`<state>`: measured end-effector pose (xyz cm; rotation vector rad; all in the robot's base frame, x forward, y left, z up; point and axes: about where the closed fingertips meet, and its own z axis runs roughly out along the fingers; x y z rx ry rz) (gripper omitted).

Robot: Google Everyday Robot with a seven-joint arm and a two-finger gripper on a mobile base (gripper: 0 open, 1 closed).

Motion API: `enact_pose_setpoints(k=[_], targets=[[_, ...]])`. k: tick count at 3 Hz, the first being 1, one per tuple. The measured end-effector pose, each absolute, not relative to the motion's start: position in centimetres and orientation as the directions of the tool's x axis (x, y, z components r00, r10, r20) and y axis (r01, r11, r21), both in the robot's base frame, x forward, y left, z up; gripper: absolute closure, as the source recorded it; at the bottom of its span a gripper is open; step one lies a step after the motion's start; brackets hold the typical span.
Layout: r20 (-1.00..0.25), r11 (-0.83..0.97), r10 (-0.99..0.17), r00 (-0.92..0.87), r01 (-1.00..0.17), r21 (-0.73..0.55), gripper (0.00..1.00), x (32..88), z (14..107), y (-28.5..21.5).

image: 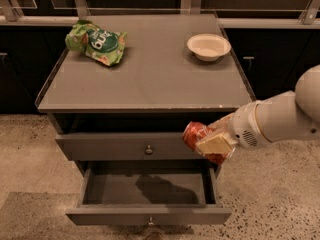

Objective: Place coke can into middle drawer

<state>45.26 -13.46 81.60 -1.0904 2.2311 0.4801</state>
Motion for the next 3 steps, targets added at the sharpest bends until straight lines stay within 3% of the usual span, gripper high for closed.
enact_pose_setpoints(k=[2, 3], targets=[[-0.594, 0.695, -0.465, -0.656, -0.687, 0.214, 1.0, 47.2, 66.9, -14.1], [-0.58, 0.762, -0.412, -0.703, -0.614, 0.203, 1.0, 47.9, 62.8, -15.0]])
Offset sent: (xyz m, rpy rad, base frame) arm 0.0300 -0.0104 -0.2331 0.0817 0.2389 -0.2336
